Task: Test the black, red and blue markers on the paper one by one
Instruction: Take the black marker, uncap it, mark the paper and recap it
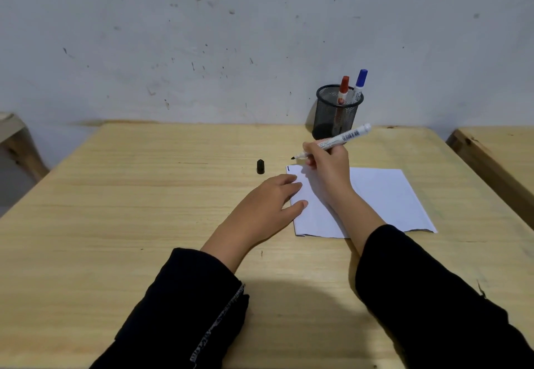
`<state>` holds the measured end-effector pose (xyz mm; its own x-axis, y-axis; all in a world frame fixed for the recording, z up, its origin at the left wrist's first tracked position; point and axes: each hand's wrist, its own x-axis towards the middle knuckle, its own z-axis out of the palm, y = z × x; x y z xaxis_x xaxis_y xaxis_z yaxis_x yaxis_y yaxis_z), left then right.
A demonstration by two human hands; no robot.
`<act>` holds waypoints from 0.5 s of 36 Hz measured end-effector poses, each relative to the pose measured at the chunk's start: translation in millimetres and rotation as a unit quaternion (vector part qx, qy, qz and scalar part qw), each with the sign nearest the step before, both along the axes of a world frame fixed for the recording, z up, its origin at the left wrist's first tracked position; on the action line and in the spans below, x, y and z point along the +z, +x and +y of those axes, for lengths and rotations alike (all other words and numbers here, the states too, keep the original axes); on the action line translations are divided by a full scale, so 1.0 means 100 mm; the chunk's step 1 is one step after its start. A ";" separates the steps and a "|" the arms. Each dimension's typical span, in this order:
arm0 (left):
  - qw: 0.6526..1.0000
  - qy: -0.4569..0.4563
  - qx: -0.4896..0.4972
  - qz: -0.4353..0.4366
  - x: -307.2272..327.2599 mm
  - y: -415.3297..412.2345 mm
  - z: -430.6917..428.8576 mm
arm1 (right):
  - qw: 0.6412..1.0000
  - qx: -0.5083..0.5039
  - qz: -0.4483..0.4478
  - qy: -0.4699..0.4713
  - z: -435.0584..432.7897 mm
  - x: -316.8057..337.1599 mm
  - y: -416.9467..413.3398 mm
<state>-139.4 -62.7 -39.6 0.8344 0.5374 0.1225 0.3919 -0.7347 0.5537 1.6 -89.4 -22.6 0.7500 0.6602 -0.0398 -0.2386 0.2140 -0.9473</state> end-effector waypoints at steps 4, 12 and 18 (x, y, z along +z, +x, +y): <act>1.000 -0.024 0.002 -0.004 0.00 0.00 0.01 | 1.000 -0.007 -0.013 0.007 -0.05 0.11 0.06; 0.999 -0.020 0.010 -0.022 0.11 0.03 0.03 | 0.993 0.039 -0.100 0.046 -0.22 0.45 0.14; 0.979 0.128 0.133 -0.089 0.29 0.02 0.18 | 0.990 0.046 -0.113 0.068 -0.45 0.56 0.18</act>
<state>-137.8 -44.4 -10.3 0.6227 0.6654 0.4117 0.5024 -0.7434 0.4415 19.4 -134.4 33.6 0.6663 0.7136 0.2165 -0.0476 0.3305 -0.9426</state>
